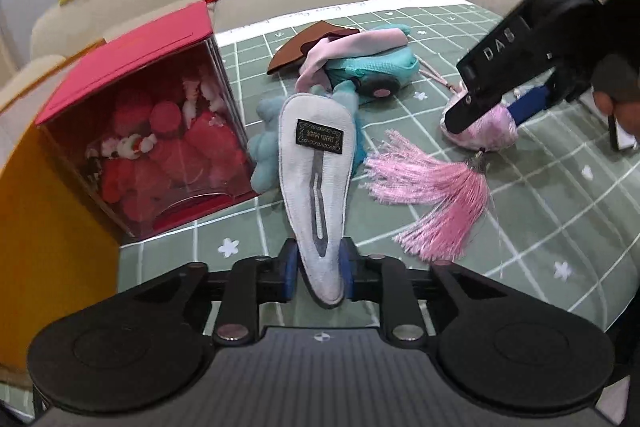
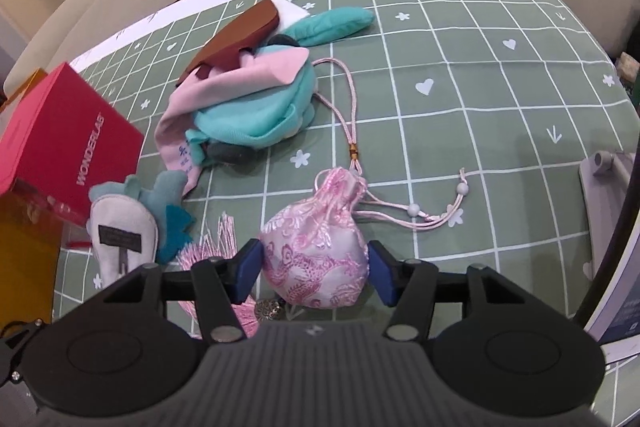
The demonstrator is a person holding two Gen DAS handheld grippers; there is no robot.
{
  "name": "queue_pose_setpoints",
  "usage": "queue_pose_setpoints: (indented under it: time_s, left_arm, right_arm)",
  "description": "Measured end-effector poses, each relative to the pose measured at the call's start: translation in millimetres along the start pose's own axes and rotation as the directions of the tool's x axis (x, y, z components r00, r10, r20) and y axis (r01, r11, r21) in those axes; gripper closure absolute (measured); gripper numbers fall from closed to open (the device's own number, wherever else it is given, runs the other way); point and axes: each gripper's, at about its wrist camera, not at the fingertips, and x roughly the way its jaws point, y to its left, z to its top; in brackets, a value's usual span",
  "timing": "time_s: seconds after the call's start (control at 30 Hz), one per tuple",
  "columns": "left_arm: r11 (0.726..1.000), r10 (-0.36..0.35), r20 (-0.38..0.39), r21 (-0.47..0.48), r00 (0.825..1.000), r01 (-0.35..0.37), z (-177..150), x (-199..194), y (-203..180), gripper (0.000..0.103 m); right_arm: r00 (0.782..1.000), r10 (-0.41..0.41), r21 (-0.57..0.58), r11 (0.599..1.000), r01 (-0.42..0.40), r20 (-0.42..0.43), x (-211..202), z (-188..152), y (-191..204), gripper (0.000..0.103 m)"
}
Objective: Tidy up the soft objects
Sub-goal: 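Grasp the pink embroidered pouch with the right tool while the left tool grasps the white hair clip, then lift and carry the pouch and hair clip with both tools over the box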
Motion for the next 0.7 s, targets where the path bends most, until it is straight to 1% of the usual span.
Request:
queue_pose_setpoints:
  time_s: [0.03,0.07,0.1,0.17,0.2,0.27,0.33,0.4,0.43,0.53,0.7]
  left_arm:
    - [1.0,-0.025,0.0,-0.006,1.0,0.025,4,2,1,0.067]
    - [0.999,-0.038,0.002,-0.007,0.999,0.038,7,4,2,0.061]
    - [0.999,-0.038,0.007,-0.007,0.999,0.038,11,7,1,0.059]
    - [0.999,-0.029,0.014,-0.031,0.999,0.029,18,12,2,0.056]
    - [0.998,-0.04,0.012,-0.054,0.999,0.04,21,14,3,0.056]
    - [0.988,-0.084,0.004,-0.128,0.996,0.084,29,21,11,0.056]
    - [0.975,-0.108,-0.016,-0.195,0.994,0.103,36,30,18,0.058]
    - [0.966,-0.115,-0.036,-0.238,0.993,0.103,39,36,22,0.077]
    - [0.962,-0.11,-0.038,-0.255,0.993,0.097,40,38,24,0.081]
    - [0.959,-0.117,-0.05,-0.267,0.992,0.099,40,36,25,0.082]
    - [0.953,-0.125,-0.04,-0.283,0.991,0.109,39,32,27,0.082]
  right_arm:
    - [1.0,0.0,-0.002,1.0,0.0,0.002,0,0,0,0.046]
    - [1.0,-0.001,-0.006,1.0,0.001,0.004,0,0,0,0.045]
    - [1.0,-0.002,-0.009,1.0,0.002,0.005,0,0,1,0.045]
    - [1.0,0.0,-0.006,1.0,0.0,0.009,0,0,1,0.044]
    - [1.0,0.003,-0.002,1.0,-0.003,0.009,0,0,1,0.043]
    - [1.0,0.005,-0.003,1.0,-0.004,0.011,0,1,1,0.042]
    - [1.0,-0.007,-0.027,1.0,0.007,0.017,1,0,4,0.045]
    - [1.0,-0.013,-0.041,0.999,0.014,0.019,0,-1,5,0.047]
    - [1.0,-0.014,-0.044,0.999,0.015,0.017,0,-1,5,0.047]
    - [1.0,-0.017,-0.052,0.998,0.017,0.014,1,0,5,0.048]
    - [1.0,-0.021,-0.054,0.998,0.021,0.012,1,-1,6,0.048]
